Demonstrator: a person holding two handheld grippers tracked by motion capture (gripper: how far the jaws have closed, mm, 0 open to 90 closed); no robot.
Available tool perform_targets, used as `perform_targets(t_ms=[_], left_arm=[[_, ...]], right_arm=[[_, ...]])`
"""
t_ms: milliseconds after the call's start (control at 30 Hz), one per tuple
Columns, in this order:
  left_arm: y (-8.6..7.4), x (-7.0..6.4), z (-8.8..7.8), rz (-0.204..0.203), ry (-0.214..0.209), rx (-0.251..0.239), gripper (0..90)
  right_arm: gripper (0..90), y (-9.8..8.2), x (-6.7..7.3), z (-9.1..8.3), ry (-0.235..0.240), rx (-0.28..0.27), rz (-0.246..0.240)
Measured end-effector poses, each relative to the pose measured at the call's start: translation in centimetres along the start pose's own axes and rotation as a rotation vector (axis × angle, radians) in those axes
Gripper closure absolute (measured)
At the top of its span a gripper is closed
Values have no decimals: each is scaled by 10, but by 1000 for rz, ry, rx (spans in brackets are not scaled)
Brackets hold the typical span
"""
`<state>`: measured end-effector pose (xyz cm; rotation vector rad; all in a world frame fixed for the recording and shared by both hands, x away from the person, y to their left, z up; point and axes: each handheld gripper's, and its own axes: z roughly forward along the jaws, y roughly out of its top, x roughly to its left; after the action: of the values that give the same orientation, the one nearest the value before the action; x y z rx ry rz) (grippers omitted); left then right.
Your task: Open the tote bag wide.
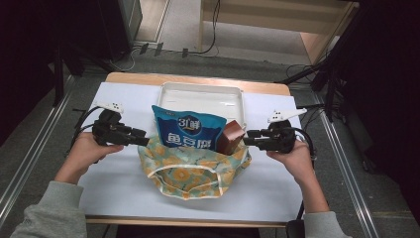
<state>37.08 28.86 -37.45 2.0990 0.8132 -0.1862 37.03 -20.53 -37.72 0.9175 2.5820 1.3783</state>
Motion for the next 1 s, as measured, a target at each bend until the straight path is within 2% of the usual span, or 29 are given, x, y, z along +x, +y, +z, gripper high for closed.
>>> perform_targets(t_ms=[200, 367, 533, 600, 733, 867, 1000], left_arm=[[6, -15, 6, 49, -24, 10, 474], [8, -20, 14, 69, -22, 31, 450], [9, -19, 23, 94, -22, 52, 420], [8, -17, 28, 86, -9, 64, 420], [6, -13, 38, 82, -10, 82, 422], [5, -11, 46, 86, -14, 106, 454], [3, -10, 49, 87, -11, 116, 501]], right_arm=[[624, 9, 13, -17, 22, -10, -17], [606, 6, 25, -14, 66, 6, -31], [561, -1, 32, -6, 83, 21, -49], [555, -2, 33, -5, 86, 20, -56], [523, -6, 39, 0, 96, 30, -83], [430, -10, 44, 8, 123, 41, -95], [410, -14, 49, 9, 134, 43, -103]])
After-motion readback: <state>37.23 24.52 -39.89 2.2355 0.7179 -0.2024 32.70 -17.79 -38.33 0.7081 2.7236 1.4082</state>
